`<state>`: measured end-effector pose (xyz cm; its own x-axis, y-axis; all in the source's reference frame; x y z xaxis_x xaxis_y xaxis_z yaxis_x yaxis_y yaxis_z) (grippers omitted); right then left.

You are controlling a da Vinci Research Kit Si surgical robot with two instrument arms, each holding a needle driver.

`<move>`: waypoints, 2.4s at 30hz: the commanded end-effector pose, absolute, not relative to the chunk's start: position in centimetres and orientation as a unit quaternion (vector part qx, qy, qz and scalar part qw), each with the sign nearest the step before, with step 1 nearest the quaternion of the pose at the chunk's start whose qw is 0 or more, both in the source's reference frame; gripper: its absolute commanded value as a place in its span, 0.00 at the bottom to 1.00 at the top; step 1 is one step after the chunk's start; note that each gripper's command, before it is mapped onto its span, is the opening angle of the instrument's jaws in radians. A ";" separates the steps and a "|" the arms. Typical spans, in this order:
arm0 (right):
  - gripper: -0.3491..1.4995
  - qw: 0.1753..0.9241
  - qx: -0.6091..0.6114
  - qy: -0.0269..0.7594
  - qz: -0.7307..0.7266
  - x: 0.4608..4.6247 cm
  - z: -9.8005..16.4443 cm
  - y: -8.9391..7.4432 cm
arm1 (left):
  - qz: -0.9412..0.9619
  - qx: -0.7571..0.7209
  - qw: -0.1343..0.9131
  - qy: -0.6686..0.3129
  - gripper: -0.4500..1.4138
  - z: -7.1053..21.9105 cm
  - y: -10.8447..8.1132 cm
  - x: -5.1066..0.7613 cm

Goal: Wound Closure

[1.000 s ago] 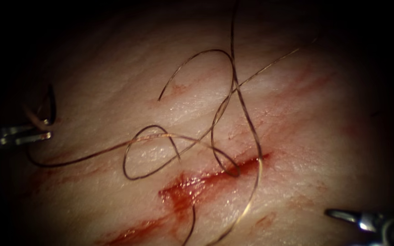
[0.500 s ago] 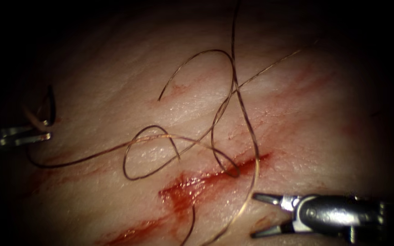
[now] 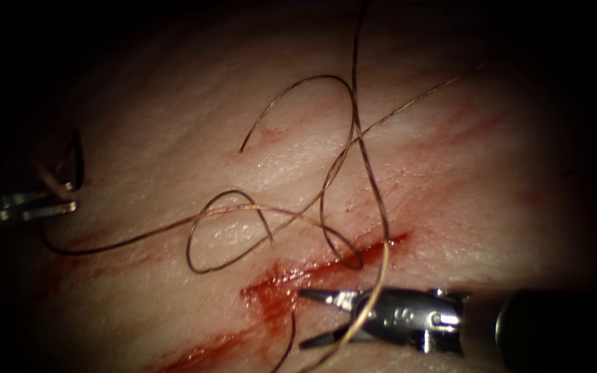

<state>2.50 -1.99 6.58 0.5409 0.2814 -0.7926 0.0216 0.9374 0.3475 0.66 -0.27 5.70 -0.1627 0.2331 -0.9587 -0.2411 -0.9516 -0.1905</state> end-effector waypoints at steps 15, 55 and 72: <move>0.24 0.856 0.183 0.481 0.047 2.82 6.7 -2.1 | 0.762 -0.629 0.156 0.002 0.00 5.8 -0.3 0.61; 0.00 0.863 0.271 0.426 -0.014 0.74 4.1 -3.7 | 0.763 -0.628 0.157 0.003 0.00 5.8 -0.3 0.60; 0.00 0.865 0.297 0.404 -0.018 0.29 3.8 -4.0 | 0.763 -0.628 0.157 0.003 0.00 5.8 -0.3 0.60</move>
<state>0.21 -3.91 3.73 0.6713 0.2127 -0.7100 0.2613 0.8285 0.4953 0.65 -0.27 5.71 -0.1646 0.2339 -0.9582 -0.2446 -0.9508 -0.1901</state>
